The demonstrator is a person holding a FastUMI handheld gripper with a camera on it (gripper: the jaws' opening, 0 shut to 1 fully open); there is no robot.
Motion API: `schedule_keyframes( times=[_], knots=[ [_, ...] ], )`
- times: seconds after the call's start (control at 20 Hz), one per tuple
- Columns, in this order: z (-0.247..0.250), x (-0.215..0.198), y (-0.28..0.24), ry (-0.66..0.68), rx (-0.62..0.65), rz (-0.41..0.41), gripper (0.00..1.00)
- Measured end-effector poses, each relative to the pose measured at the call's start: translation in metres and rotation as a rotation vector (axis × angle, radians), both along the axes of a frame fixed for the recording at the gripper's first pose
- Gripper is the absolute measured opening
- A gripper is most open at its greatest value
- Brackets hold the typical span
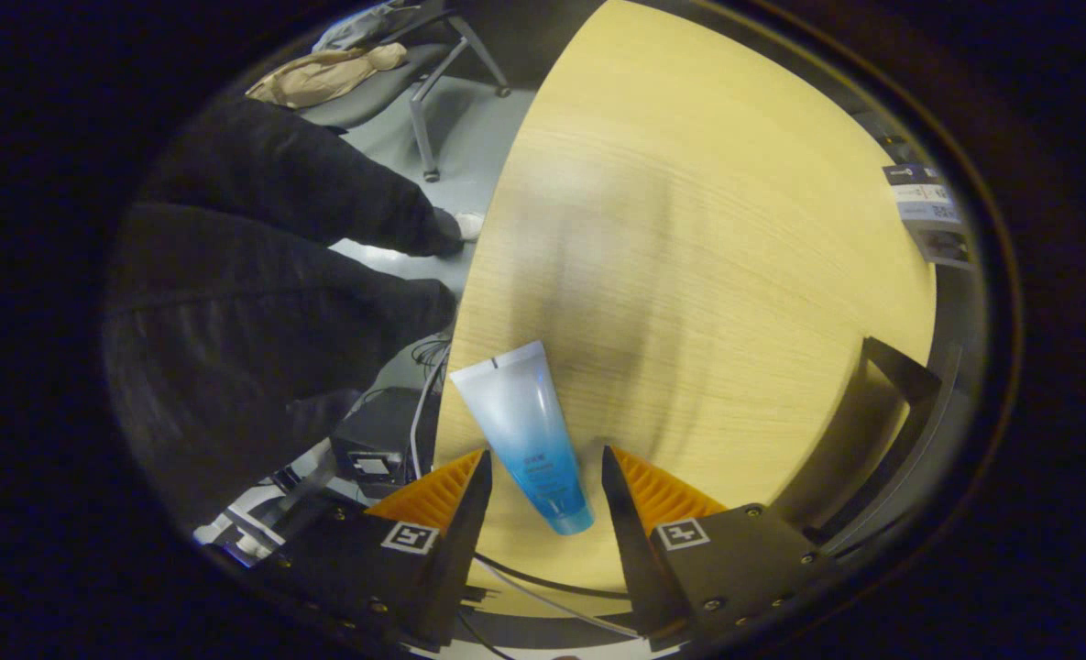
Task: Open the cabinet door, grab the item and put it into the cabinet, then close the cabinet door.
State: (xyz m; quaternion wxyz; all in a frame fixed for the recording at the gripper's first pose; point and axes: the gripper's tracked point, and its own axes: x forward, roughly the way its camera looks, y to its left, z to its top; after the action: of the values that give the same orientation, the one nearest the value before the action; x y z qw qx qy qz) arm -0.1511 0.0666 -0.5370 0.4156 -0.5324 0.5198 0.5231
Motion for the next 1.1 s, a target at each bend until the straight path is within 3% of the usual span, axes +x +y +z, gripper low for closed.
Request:
schedule_keyframes(
  times=[0.4,0.5,0.6,0.65,0.7,0.85,1.1],
  knots=[
    [-0.017,0.008,0.001,-0.029,0.019,0.063,0.69],
    [-0.017,0.004,0.003,-0.020,0.016,0.024,0.51],
    [-0.004,0.004,0.011,-0.024,0.029,0.010,0.52],
    [-0.019,0.003,0.003,-0.026,0.041,-0.005,0.43],
    [-0.019,0.003,0.004,-0.031,0.053,-0.019,0.42],
    [-0.015,0.003,0.004,-0.054,0.104,-0.107,0.42],
    [-0.010,0.005,0.000,-0.081,0.140,-0.372,0.42]
  ],
)
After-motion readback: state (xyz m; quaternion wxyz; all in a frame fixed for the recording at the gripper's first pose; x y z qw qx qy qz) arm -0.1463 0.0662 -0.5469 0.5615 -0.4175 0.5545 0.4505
